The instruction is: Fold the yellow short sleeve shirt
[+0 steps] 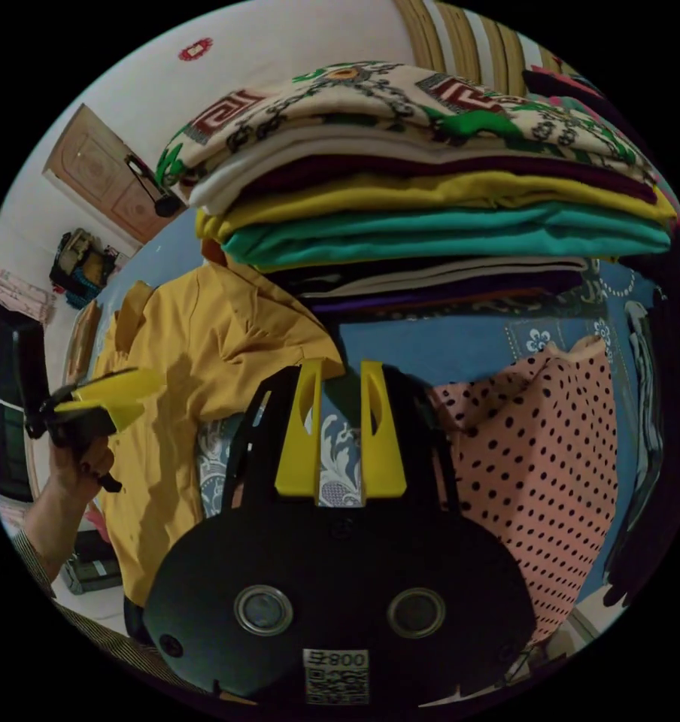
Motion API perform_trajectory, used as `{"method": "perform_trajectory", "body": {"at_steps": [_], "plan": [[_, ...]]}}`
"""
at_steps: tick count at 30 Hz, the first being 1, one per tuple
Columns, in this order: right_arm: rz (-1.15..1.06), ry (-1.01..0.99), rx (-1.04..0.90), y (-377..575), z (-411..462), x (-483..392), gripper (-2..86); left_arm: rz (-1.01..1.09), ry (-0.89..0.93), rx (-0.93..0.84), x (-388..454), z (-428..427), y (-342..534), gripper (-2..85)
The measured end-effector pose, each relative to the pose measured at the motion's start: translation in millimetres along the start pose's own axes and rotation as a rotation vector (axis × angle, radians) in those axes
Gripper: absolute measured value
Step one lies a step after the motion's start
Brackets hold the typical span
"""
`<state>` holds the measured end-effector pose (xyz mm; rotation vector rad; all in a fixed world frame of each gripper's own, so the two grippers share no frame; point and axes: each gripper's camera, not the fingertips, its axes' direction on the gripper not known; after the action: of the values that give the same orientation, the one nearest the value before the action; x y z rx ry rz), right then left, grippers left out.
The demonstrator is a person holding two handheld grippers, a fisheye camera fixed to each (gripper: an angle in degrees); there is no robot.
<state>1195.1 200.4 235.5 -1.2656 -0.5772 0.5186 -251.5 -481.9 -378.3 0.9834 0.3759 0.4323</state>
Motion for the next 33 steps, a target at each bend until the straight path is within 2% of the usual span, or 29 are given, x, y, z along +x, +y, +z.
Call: {"method": "perform_trajectory", "body": {"at_steps": [9, 15, 23, 33], "plan": [[0.006, 0.03, 0.058, -23, 5, -8, 6.1, 0.014, -0.114, -0.002, -16, 81, -133, 12.7], [-0.008, -0.007, 0.077, -36, 6, -16, 2.1, -0.047, -0.218, -0.023, -39, 111, -184, 6.4], [-0.006, -0.085, 0.094, -47, 4, -33, 0.2, -0.077, -0.089, 0.03, -78, 100, -225, 3.7], [-0.107, -0.442, 0.249, -39, -44, -95, 0.1, -0.06, 0.091, 0.152, -135, 12, -243, 3.2]]}}
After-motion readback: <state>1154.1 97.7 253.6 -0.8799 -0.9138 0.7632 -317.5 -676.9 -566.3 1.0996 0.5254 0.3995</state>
